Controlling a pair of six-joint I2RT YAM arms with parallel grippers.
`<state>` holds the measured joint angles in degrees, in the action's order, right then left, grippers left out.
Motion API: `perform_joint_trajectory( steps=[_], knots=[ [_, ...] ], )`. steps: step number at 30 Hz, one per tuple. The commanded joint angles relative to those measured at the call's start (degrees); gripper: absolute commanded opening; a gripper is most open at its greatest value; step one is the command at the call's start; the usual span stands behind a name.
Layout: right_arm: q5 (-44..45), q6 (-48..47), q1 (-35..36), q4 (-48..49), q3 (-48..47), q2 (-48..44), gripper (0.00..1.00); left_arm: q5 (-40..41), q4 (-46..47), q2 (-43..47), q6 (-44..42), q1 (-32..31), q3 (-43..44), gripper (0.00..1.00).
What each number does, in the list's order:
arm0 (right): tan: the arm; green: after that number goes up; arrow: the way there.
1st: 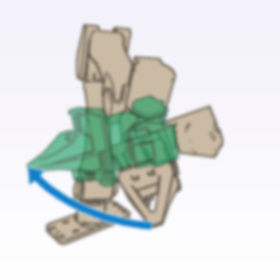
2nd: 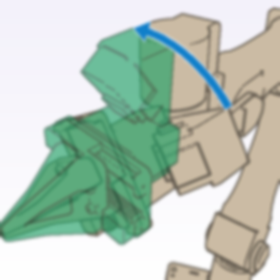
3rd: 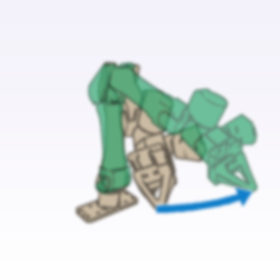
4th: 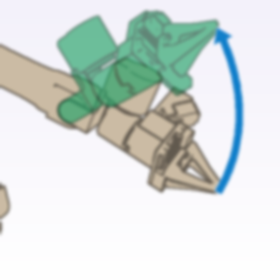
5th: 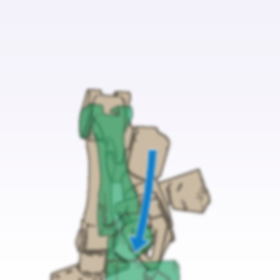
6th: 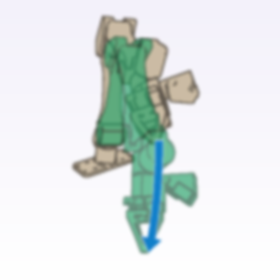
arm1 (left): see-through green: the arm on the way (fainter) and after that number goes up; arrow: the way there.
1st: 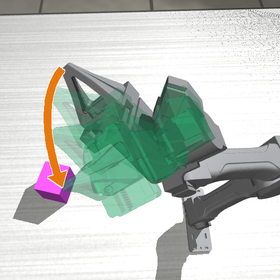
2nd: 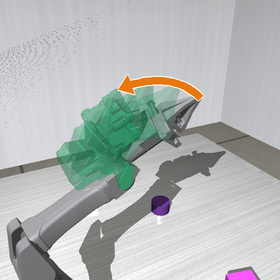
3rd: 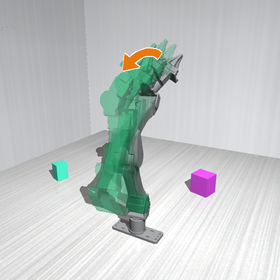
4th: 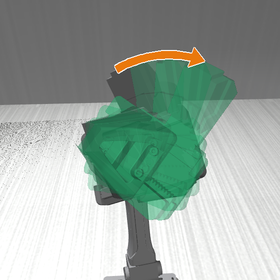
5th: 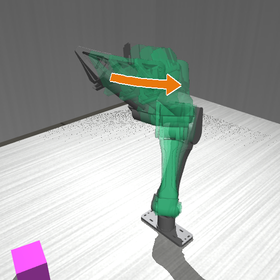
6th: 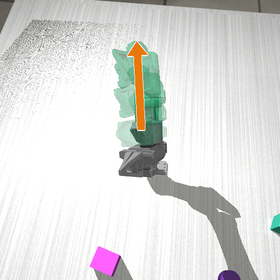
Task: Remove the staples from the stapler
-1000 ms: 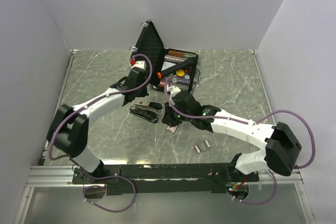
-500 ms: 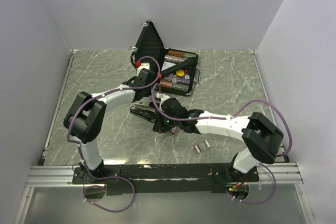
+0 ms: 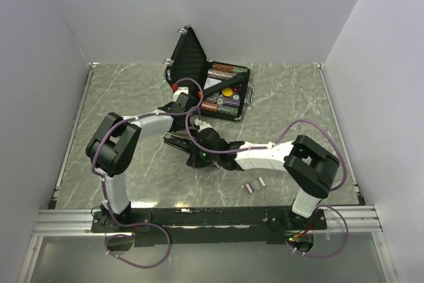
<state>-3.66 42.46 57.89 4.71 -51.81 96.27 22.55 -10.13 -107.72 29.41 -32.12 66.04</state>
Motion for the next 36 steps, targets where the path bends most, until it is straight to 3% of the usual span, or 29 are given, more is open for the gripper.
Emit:
perform_joint_trajectory(
  steps=[1,9,27,36],
  knots=[
    [3.6,3.2,0.4,3.5,-2.1,1.7,0.00,0.0,0.9,2.6,1.5,-0.3,-2.3,0.01],
    [11.2,5.4,0.4,1.4,-2.1,3.7,0.00,0.3,-0.2,5.7,3.0,-0.3,-6.0,0.01],
    [16.4,6.2,-0.1,-1.1,-3.8,5.6,0.00,-2.2,-2.4,11.0,7.5,-2.8,-15.7,0.01],
    [17.6,2.2,-2.5,-2.7,-5.3,6.0,0.00,-4.8,-3.7,16.6,9.3,-3.3,-20.9,0.01]
  ],
)
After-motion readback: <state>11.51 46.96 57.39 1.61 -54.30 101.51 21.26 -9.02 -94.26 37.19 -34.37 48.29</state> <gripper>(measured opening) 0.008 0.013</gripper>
